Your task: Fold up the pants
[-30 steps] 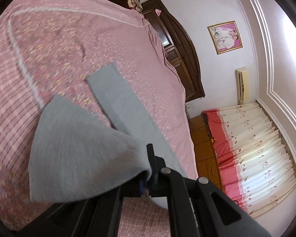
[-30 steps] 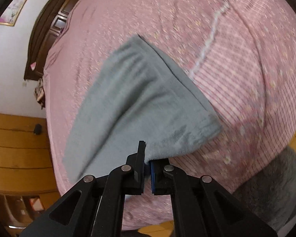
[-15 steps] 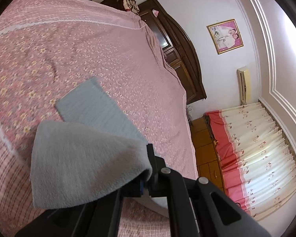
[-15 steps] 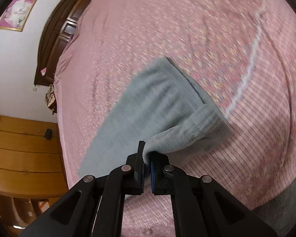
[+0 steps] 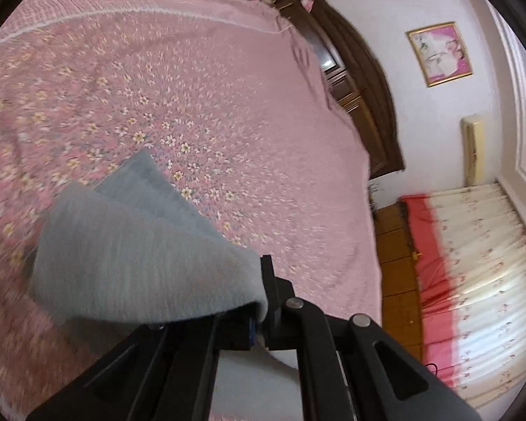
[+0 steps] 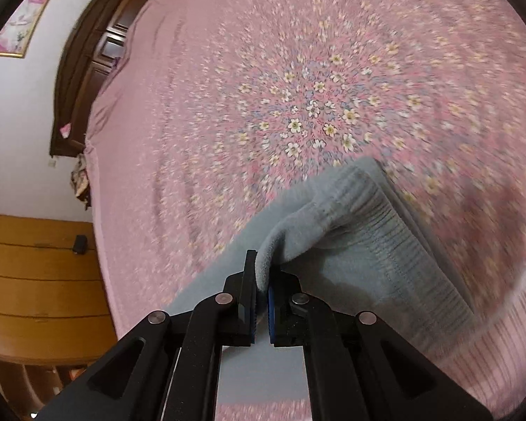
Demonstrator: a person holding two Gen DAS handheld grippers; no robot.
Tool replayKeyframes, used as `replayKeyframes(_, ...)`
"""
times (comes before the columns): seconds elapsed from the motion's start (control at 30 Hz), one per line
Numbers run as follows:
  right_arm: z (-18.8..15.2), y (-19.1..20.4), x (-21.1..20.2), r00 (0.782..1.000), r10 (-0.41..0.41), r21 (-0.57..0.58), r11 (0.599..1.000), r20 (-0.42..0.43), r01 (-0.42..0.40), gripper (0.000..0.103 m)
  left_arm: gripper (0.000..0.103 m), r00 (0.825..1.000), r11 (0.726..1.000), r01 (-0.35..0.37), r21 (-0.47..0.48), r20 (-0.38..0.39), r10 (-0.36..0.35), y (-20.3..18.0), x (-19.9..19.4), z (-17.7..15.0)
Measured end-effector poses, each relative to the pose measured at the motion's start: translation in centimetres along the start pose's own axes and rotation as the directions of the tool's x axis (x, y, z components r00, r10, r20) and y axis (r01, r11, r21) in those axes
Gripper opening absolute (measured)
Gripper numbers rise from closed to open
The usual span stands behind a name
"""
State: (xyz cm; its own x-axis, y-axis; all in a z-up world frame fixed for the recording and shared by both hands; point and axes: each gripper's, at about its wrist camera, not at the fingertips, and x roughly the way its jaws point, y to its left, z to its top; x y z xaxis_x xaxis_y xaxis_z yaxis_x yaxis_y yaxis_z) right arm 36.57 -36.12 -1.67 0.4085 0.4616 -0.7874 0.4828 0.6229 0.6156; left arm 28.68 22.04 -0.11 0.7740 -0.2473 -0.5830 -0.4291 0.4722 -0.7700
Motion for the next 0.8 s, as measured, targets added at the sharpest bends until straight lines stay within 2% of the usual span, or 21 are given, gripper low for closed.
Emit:
replayKeyframes(0.13, 1.3, -1.4, 1.7, 1.0, 0.027, 0.07, 0.997, 0.005, -0.027, 0.006, 0.002, 0.999, 0.999, -0.035, -0.04, -0.028, 0.034, 1.7, 2.9, 0.8)
replayKeyframes(0.3, 2.0, -2.0, 1.7, 0.998, 0.067, 0.06, 0.996, 0.014, -0.067, 0.006, 0.002, 0.999, 0.998, -0.034, -0.045, -0.023, 0.033, 2.7, 4.3, 0.7)
replayKeyframes(0.4, 2.4, -2.5, 1.5, 0.997, 0.079, 0.081, 0.994, 0.004, -0.079, 0.011, 0.002, 0.998, 0.998, -0.049, -0.037, -0.034, 0.047, 2.6, 4.8, 0.9)
replayKeyframes(0.43, 2.7, -3.0, 1.4, 0.995, 0.103, 0.107, 0.989, -0.006, -0.102, 0.017, 0.002, 0.997, 0.998, -0.057, -0.04, -0.044, 0.055, 2.7, 5.0, 1.1)
replayKeyframes(0.47, 3.0, -3.5, 1.2, 0.99, 0.137, 0.137, 0.981, -0.012, -0.134, 0.027, 0.002, 0.997, 0.997, -0.057, -0.049, -0.051, 0.055, 2.7, 5.1, 1.2)
replayKeyframes(0.5, 3.2, -3.8, 0.7, 0.986, 0.166, 0.162, 0.973, -0.01, -0.163, 0.031, 0.002, 0.997, 0.996, -0.047, -0.071, -0.059, 0.043, 3.0, 5.0, 1.5)
replayKeyframes(0.57, 3.8, -4.3, -0.6, 0.986, 0.165, 0.178, 0.97, 0.012, -0.164, 0.043, 0.002, 0.998, 0.996, -0.032, -0.088, -0.061, 0.026, 3.3, 4.4, 1.9)
replayKeyframes(0.67, 4.2, -4.6, -2.6, 0.99, 0.141, 0.158, 0.977, 0.017, -0.142, 0.048, 0.004, 0.998, 0.997, -0.026, -0.073, -0.063, 0.021, 3.2, 3.4, 2.7)
replayKeyframes(0.73, 4.5, -4.2, -4.5, 0.995, 0.099, 0.066, 0.993, 0.013, -0.1, 0.049, 0.007, 0.998, 0.998, -0.025, -0.059, -0.064, 0.022, 2.9, 2.5, 3.0)
replayKeyframes(0.8, 4.4, -3.7, -6.0, 0.998, 0.052, -0.033, 0.998, 0.03, -0.051, 0.05, 0.011, 0.998, 1.0, -0.027, -0.004, -0.05, 0.026, 2.2, 1.0, 3.2)
